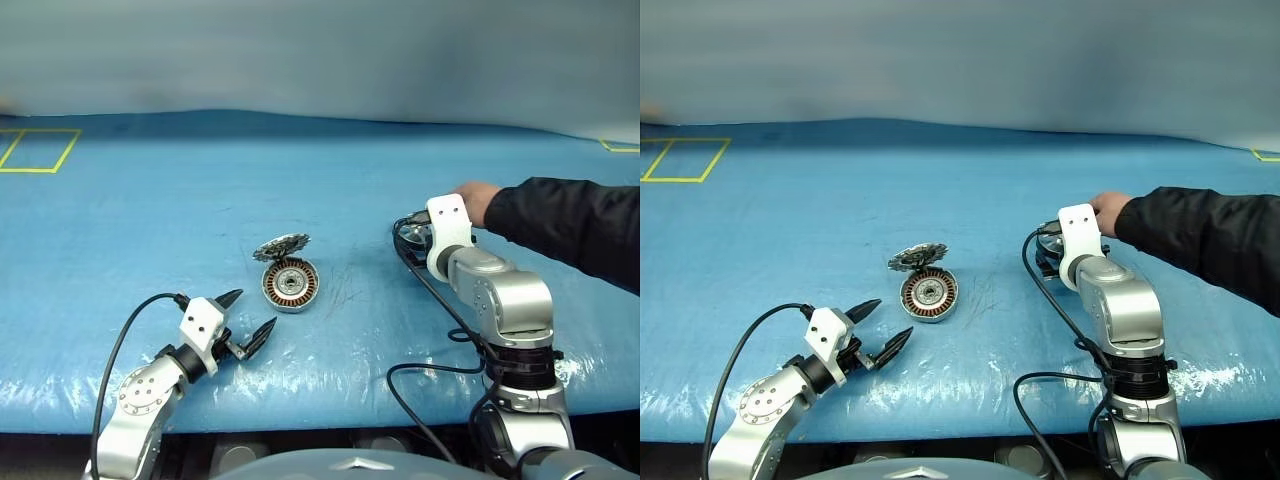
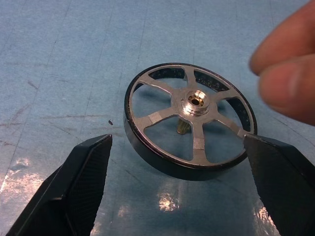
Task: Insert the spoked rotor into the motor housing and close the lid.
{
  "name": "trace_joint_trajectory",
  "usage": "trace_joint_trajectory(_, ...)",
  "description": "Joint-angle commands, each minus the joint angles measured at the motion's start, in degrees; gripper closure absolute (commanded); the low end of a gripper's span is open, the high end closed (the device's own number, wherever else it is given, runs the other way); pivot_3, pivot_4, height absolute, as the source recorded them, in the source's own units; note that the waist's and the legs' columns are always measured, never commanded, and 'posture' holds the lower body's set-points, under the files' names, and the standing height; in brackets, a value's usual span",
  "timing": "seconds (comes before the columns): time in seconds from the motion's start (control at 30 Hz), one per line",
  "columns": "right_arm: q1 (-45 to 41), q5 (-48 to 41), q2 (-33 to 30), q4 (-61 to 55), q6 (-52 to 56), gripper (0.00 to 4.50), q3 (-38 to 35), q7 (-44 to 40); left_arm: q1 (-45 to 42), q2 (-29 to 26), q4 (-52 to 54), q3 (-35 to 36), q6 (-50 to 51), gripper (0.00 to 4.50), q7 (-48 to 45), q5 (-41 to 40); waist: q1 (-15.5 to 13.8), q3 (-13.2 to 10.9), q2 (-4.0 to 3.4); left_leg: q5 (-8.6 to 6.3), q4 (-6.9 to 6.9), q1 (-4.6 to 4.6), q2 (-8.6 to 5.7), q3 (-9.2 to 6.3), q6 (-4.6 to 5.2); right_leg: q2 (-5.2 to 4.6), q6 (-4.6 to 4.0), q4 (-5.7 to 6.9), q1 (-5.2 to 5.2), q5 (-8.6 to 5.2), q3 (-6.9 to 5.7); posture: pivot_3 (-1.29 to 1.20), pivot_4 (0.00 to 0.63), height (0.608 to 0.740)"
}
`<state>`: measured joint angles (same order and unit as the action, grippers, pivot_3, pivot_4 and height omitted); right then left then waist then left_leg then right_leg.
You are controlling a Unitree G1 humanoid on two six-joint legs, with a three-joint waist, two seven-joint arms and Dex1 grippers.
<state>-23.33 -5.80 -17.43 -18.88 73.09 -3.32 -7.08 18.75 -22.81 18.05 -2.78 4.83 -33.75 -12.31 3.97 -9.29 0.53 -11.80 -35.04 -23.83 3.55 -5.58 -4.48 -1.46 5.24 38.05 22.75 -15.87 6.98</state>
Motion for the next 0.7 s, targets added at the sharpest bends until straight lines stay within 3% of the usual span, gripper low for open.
trace_joint_trajectory(0.03, 0.13, 0.33, -0.02, -1.25, -1.06, 0.03, -1.06, 0.55, 0.15, -0.34, 1.79, 0.56, -0.78, 0.0, 0.01, -0.19, 0.0, 0.0, -0.01, 0.0, 0.0, 0.0, 0.0, 0.0, 0.0, 0.0, 0.0, 0.0, 0.0, 0.0, 0.0, 0.0, 0.15, 0.74)
trace_joint_trajectory(0.7, 0.63, 0.47, 0.28, -1.25, -1.04, 0.03, -0.98, 0.6, 0.13, -0.48, 1.73, 0.61, -0.51, 0.0, 0.02, -0.3, 0.01, -0.01, -0.02, 0.0, 0.0, 0.0, 0.0, 0.0, 0.0, 0.0, 0.0, 0.0, 0.0, 0.0, 0.0, 0.0, 0.15, 0.74)
